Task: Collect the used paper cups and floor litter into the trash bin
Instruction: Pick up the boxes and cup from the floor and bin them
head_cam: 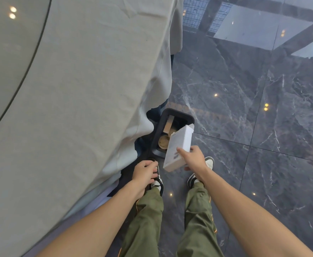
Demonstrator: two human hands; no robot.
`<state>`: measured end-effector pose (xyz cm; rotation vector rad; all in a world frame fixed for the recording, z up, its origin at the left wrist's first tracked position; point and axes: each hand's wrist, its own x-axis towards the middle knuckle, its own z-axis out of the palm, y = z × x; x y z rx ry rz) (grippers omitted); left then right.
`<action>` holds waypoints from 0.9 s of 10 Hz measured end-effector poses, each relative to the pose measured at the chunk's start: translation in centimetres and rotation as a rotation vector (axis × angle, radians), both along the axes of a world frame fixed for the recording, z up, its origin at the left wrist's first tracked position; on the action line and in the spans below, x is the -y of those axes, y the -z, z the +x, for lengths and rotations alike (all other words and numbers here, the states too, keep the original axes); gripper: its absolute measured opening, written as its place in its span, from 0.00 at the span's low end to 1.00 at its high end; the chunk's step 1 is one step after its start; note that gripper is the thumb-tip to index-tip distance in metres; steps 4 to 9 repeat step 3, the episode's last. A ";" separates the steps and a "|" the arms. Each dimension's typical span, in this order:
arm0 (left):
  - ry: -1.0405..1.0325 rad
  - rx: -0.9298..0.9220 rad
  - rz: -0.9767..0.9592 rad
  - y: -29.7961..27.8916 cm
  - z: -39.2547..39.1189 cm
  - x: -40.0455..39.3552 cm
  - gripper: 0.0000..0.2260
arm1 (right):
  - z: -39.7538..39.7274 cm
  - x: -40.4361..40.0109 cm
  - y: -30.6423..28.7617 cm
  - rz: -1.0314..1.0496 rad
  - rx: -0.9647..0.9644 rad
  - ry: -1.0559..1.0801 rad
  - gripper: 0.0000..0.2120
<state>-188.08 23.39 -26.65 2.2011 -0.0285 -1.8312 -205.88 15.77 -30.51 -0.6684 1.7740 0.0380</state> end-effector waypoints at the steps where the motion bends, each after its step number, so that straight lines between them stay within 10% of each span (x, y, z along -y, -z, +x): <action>1: 0.000 0.018 -0.017 0.0 -0.1 0.3 0.03 | 0.6 0.8 -0.1 -0.009 -0.035 -0.029 0.33; 9: 0.085 0.010 -0.076 -0.2 -1.1 1.7 0.13 | 1.3 1.1 -1.1 0.005 -0.066 -0.142 0.20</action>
